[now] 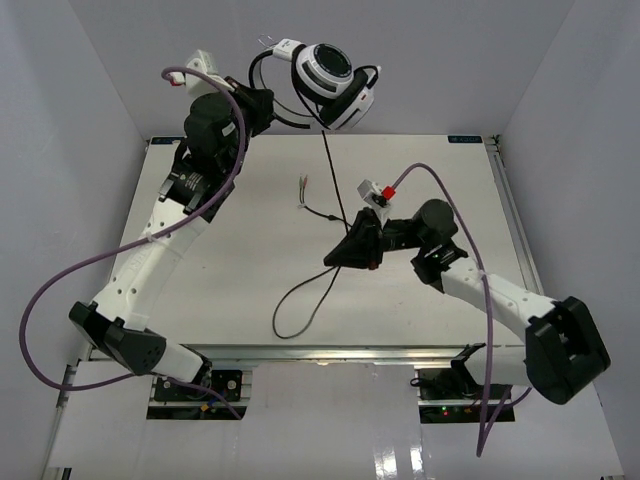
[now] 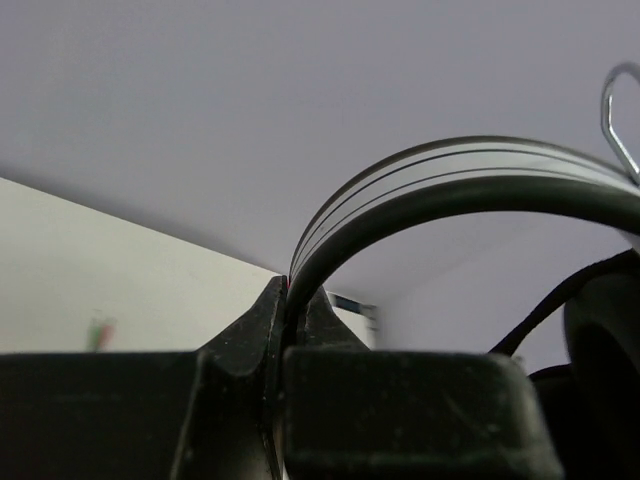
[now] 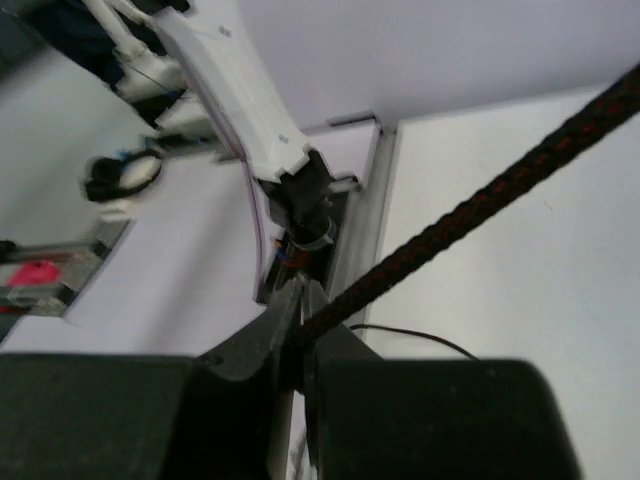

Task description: Wrap the headphones

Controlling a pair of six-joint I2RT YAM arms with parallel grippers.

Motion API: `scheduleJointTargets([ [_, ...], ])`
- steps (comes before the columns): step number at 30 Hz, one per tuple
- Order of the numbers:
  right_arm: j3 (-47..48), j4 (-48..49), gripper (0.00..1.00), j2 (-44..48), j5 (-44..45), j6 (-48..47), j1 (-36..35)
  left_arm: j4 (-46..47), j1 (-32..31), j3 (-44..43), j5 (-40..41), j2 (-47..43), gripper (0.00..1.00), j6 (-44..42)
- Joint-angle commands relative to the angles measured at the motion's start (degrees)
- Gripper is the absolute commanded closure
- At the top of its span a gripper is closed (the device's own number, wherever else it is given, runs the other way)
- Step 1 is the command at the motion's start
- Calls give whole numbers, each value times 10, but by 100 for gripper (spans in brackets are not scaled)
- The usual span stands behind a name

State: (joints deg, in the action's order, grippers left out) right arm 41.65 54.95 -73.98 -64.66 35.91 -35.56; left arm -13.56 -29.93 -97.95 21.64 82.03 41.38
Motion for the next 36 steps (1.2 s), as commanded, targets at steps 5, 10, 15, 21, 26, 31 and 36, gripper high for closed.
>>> scheduleJointTargets([
  [5, 277, -782, 92, 46, 397, -623, -36, -85, 48, -38, 131, 81, 100, -331],
  [10, 342, -803, 92, 33, 658, -776, -48, -90, 11, 86, 112, 83, 100, -419],
  [15, 329, -696, 92, 6, 794, -878, -47, -112, -22, 170, -74, 32, 100, -433],
  [21, 305, -613, 92, -37, 682, -818, 56, -95, -22, 222, -319, -84, 100, -391],
  [26, 254, -593, 90, -54, 253, -677, 165, -55, -21, 201, -445, -120, 100, -309],
  [31, 130, -265, 85, -69, -69, -357, 163, 87, -20, 167, -530, -90, 100, -133],
  [36, 87, 26, 80, -92, -95, -95, 143, 156, -20, 80, -605, -25, 100, -48],
])
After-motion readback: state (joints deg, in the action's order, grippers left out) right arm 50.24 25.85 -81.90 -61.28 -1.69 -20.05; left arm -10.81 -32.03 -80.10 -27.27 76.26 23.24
